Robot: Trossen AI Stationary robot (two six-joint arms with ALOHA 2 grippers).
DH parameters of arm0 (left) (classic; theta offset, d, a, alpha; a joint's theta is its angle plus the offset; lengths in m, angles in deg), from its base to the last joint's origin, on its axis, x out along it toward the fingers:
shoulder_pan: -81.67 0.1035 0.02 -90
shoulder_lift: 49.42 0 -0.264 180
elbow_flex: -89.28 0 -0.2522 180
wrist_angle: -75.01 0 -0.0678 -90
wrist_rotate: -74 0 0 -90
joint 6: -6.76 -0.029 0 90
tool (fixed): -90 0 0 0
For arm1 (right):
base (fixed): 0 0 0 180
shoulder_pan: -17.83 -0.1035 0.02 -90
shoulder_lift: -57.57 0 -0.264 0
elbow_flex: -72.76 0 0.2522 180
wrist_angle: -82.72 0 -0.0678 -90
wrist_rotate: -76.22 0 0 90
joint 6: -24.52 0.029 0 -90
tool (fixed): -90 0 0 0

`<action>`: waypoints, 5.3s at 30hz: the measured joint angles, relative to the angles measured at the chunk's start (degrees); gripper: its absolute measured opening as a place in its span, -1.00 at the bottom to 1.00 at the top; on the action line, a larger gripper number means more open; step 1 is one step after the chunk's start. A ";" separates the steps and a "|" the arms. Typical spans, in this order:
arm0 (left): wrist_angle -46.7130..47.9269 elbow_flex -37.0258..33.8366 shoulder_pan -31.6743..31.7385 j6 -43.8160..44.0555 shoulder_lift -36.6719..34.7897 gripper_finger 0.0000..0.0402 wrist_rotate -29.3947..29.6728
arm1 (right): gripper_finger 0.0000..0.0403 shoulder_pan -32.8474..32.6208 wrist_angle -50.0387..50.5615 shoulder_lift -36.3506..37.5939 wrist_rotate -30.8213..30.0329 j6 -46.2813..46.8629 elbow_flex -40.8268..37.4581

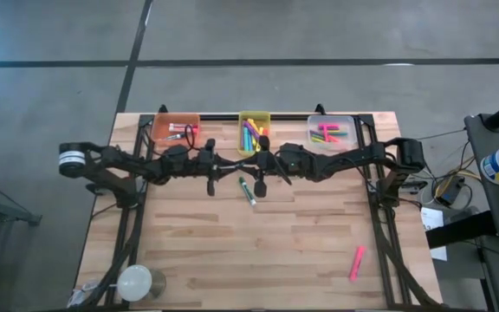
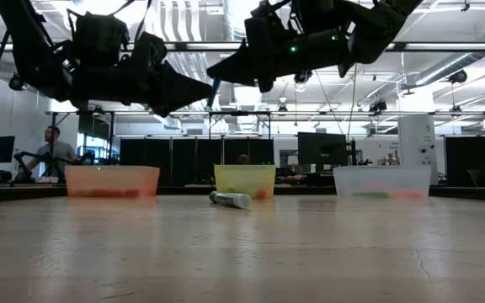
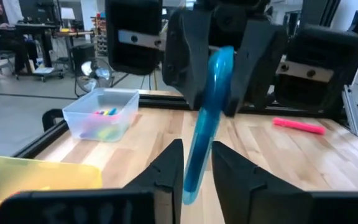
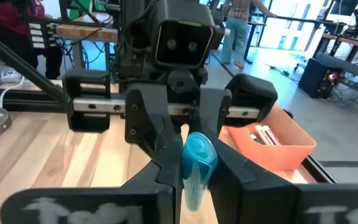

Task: Pick & Place Markers
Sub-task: Put the blue pen into the transparent bin, then put the pink highlighter pen into the yellow bin

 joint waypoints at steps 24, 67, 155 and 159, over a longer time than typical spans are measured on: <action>4.78 -5.32 5.35 -3.50 -11.58 -0.59 0.38 | -0.75 2.87 7.20 6.59 -12.58 -1.03 -5.48; 8.41 -5.79 6.37 -4.50 -14.70 -0.59 2.06 | -0.43 20.00 7.19 18.21 -49.75 12.99 -31.76; 10.94 -5.77 6.37 -6.03 -14.65 -1.00 5.71 | -0.81 -43.64 86.95 17.60 -17.77 100.03 -7.38; 10.94 -5.77 6.37 -6.01 -14.65 -1.00 5.73 | -0.61 -49.43 89.80 13.79 -12.83 109.93 -4.13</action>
